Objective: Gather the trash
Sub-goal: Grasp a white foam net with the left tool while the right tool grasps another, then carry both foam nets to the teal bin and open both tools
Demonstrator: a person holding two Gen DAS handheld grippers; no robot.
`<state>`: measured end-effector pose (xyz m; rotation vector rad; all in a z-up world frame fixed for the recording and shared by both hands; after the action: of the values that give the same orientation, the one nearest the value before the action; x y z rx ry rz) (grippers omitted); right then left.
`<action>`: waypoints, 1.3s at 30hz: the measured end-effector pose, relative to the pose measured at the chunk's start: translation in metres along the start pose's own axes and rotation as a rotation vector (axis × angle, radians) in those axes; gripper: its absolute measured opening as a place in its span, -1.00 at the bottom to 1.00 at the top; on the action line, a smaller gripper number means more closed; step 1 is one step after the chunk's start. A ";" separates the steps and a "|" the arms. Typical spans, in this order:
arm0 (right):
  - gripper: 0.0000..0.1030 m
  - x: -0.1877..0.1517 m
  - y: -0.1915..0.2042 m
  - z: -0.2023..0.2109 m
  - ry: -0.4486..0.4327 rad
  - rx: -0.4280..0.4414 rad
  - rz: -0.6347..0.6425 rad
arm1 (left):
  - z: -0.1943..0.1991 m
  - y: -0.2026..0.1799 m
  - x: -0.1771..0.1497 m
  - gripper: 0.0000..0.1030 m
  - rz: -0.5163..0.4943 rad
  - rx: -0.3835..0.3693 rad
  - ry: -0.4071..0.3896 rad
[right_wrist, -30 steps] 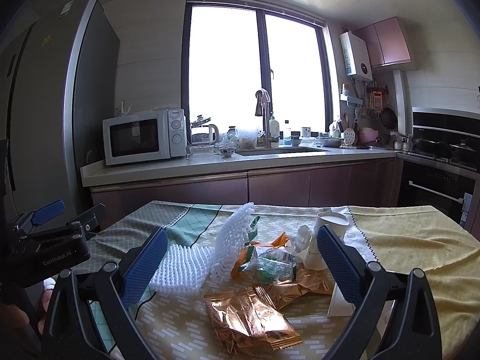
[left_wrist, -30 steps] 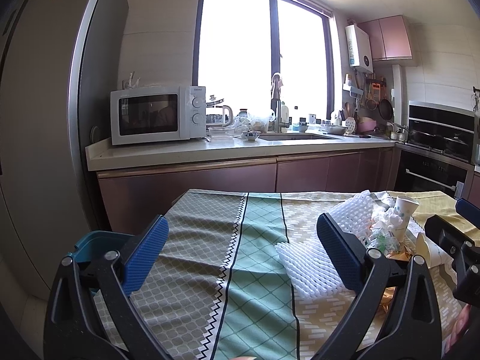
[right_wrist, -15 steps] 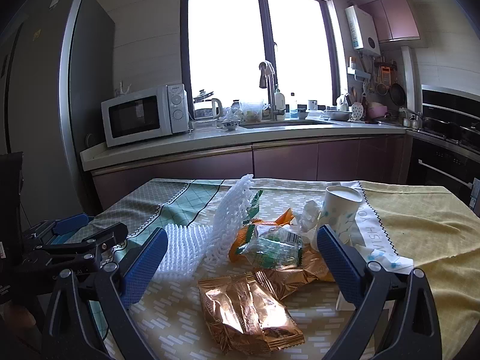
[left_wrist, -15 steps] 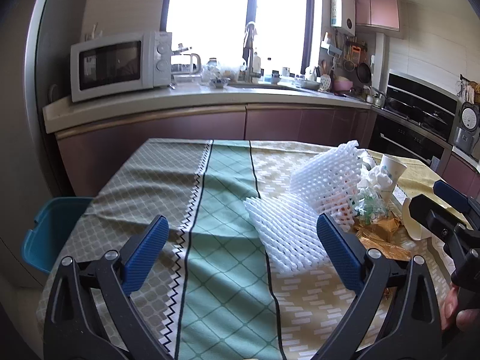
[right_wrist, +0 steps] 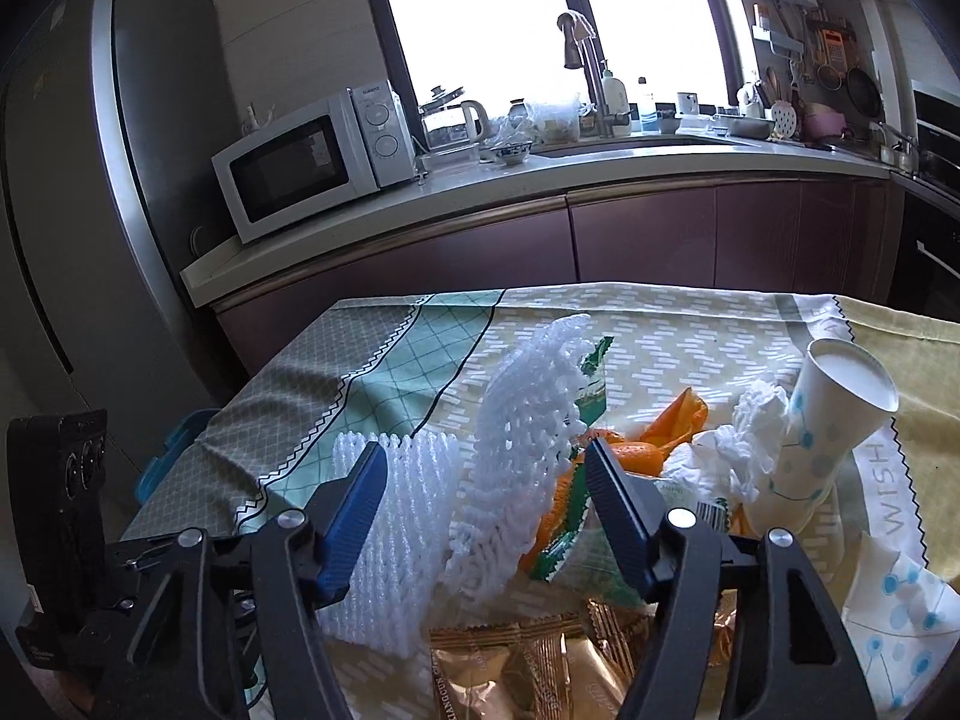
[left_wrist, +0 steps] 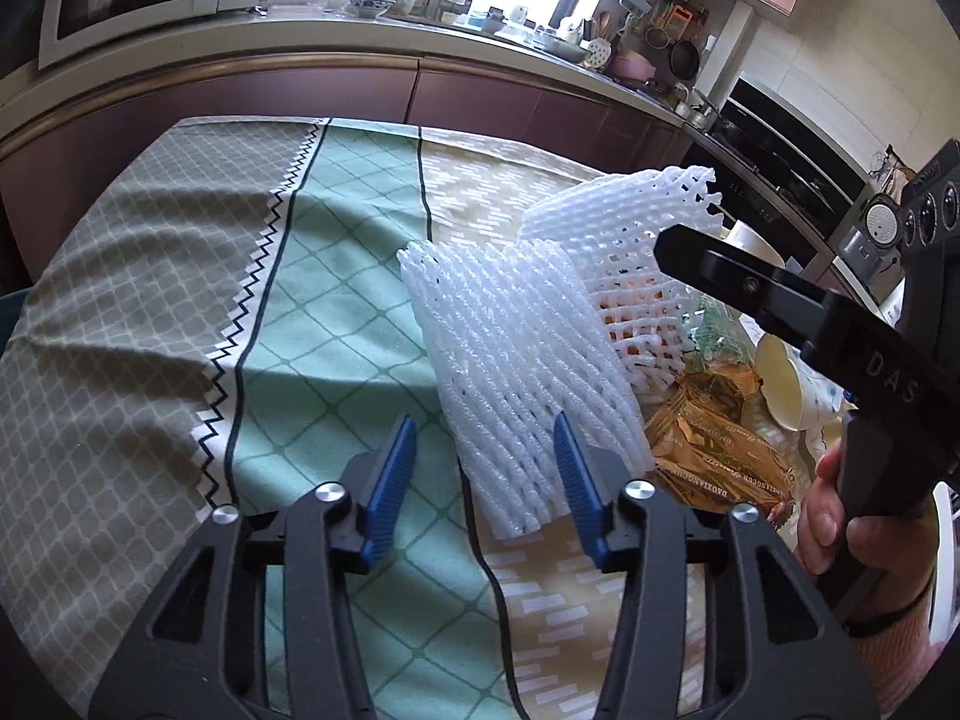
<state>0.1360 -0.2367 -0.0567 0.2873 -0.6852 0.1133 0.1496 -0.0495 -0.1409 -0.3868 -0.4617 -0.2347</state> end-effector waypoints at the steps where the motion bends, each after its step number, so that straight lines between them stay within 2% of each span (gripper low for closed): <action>1: 0.15 0.001 0.000 -0.001 0.003 0.008 -0.004 | -0.004 0.000 0.001 -0.45 0.000 -0.017 0.012; 3: -0.13 0.001 0.001 -0.002 0.010 0.035 -0.006 | -0.008 0.001 0.003 -0.62 0.004 -0.040 0.018; 5: -0.51 0.001 0.002 -0.002 0.011 0.051 -0.006 | -0.010 0.002 0.007 -0.71 0.003 -0.049 0.008; 8: -0.81 0.003 0.003 0.001 0.006 0.082 -0.006 | -0.008 0.002 0.012 -0.76 0.003 -0.071 -0.006; 13: -0.84 0.012 0.025 0.016 -0.040 0.135 0.038 | 0.017 0.010 0.019 -0.77 0.006 -0.078 -0.075; 18: -0.84 0.028 0.070 0.024 -0.065 0.220 0.120 | 0.066 0.039 0.018 -0.77 0.021 -0.013 -0.154; 22: -0.84 0.039 0.116 0.014 -0.046 0.322 0.185 | 0.112 0.083 0.014 -0.77 0.085 0.066 -0.214; 29: -0.84 0.057 0.212 -0.022 -0.002 0.463 0.309 | 0.187 0.188 -0.013 -0.77 0.242 0.232 -0.299; 33: -0.84 0.062 0.263 -0.050 0.031 0.501 0.365 | 0.202 0.247 -0.021 -0.77 0.319 0.305 -0.290; 39: -0.84 0.056 0.313 -0.105 0.135 0.483 0.413 | 0.178 0.309 -0.029 -0.77 0.394 0.341 -0.206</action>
<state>0.1812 0.0941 -0.0278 0.5919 -0.5688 0.6924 0.1500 0.3059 -0.1030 -0.1605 -0.6053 0.2674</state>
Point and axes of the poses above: each gripper's, at about its wrist camera, not at the fingertips, and z roughly against the way its jaws point, y to its left, x to its top, the point moved 6 cm from there along -z, roughly the way its jaws point, and after that the axes turned 12 degrees about y, right-handed, at the moved point
